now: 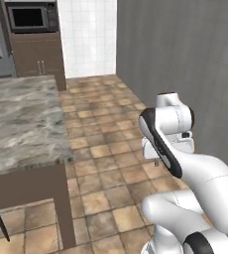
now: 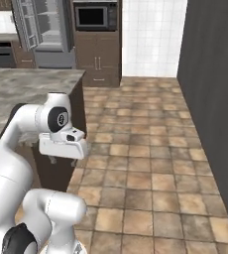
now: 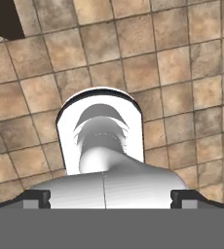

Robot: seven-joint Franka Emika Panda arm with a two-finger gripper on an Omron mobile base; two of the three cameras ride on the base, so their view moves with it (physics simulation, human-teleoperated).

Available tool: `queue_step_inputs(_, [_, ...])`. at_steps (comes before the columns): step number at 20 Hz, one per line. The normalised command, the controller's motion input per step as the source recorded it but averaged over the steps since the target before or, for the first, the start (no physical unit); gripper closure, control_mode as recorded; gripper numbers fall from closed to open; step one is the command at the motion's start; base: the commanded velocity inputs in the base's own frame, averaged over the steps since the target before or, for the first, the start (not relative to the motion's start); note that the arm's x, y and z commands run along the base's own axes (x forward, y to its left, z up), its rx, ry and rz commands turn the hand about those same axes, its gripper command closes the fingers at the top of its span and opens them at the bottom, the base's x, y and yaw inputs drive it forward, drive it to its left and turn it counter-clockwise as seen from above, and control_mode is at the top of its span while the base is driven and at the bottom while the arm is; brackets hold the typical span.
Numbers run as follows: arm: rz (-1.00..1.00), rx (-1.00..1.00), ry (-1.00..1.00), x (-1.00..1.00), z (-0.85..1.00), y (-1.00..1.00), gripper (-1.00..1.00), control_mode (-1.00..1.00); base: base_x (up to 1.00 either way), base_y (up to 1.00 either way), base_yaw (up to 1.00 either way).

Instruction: Gather the broccoli and onion from the fridge and place them on a tray on the dining counter. Then gather the chicken drumsticks from the fridge and place them on the other tray.

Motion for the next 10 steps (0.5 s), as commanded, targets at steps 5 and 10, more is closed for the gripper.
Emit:
queue_step_inputs(5, [0.0, 0.0, 0.0, 0.0, 0.0, 0.0, -1.0, 1.0, 0.9, -1.0, 0.14])
queue_step_inputs(10, [0.0, 0.0, 0.0, 0.0, 0.0, 0.0, -1.0, 1.0, 1.0, -1.0, 0.25])
